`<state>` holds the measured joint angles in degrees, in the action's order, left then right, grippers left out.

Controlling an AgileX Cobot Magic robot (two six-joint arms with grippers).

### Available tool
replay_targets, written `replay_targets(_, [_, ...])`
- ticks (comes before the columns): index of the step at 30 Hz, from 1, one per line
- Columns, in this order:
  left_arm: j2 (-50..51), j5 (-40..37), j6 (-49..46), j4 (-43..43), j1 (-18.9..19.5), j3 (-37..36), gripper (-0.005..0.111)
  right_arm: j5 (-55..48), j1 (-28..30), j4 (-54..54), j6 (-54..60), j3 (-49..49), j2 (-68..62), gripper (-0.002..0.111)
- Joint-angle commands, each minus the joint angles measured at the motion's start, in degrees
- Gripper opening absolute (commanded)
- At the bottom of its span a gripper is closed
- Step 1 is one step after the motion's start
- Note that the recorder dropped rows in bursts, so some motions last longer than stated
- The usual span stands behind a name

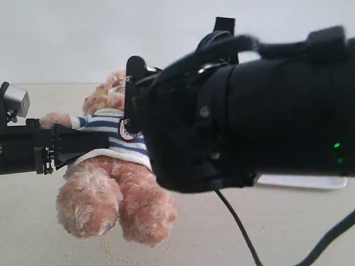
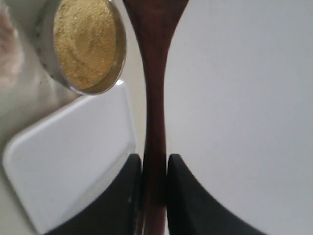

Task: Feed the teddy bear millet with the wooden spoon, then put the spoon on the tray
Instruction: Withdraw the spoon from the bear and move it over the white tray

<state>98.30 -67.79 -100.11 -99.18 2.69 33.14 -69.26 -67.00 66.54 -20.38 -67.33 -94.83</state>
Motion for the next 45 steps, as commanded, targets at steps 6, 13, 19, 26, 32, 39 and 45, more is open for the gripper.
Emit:
replay_targets(6, [-0.18, -2.17, 0.18, -0.76, 0.11, 0.19, 0.005, -0.70, 12.28, -17.12, 3.59, -1.60, 5.62, 0.000])
replay_targets(13, [-0.18, -2.17, 0.18, -0.76, 0.11, 0.19, 0.005, 1.08, 22.53, -37.90, 10.60, -7.00, 5.62, 0.000])
replay_targets(19, [-0.18, -2.17, 0.18, -0.76, 0.11, 0.19, 0.005, 2.33, 25.20, -42.88, 10.52, -6.95, 4.52, 0.000])
replay_targets(26, [-0.18, -2.17, 0.18, -0.76, 0.11, 0.19, 0.005, 8.27, 25.32, -45.56, 9.71, 1.74, 2.81, 0.000])
replay_targets(32, [-0.18, -2.17, 0.18, -0.76, 0.11, 0.19, 0.005, 13.20, 25.32, -43.22, 5.04, 6.60, 2.81, 0.000])
replay_targets(39, [-0.18, -2.17, 0.18, -0.76, 0.11, 0.19, 0.005, 15.95, 28.75, -28.88, -9.26, 6.71, 2.81, 0.000])
replay_targets(45, [-0.18, -2.17, 0.18, -0.76, 0.11, 0.19, 0.005, 21.23, 39.28, -34.96, -9.54, 6.71, 2.81, 0.000])
